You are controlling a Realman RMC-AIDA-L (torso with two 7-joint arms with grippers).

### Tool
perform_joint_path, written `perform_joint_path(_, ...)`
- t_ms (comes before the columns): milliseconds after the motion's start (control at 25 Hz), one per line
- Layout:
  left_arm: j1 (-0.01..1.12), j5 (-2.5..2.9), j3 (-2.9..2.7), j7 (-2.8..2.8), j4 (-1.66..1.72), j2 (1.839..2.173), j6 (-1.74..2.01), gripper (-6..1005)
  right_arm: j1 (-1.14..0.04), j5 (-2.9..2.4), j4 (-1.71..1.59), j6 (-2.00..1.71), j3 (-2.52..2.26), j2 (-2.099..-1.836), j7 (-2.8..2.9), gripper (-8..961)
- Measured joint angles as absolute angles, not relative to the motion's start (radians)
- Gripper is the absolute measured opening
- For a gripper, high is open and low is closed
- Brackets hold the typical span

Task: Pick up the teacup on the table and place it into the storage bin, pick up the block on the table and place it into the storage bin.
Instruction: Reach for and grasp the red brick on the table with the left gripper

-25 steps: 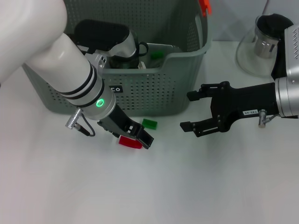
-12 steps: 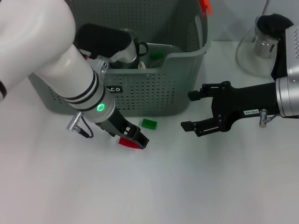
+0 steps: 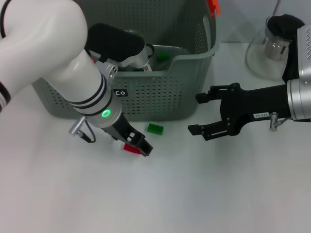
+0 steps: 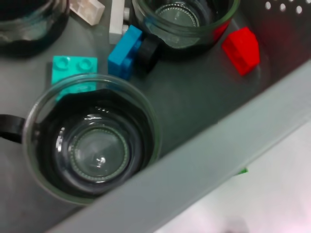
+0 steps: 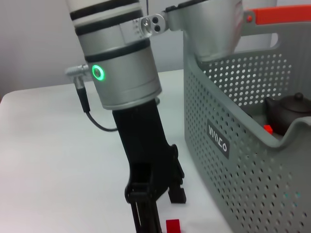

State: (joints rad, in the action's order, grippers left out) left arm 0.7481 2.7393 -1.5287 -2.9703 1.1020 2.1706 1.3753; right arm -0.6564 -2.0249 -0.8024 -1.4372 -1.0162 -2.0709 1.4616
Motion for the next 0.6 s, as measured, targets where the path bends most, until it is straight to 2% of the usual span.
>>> perform_joint_path(400,0.643,2.747,-1.514,-2.694,1.288,2.17,1.442,907,-0.649,-2.021,-0.798,-1.43,-1.009,-2.071,1.465,914)
perform_joint_path(600,0.625,2.714,-1.486,-2.482,1.308,2.17,1.448,906,-0.648,-2.02,-0.789,-1.395,-1.009,-2.078,1.466,914)
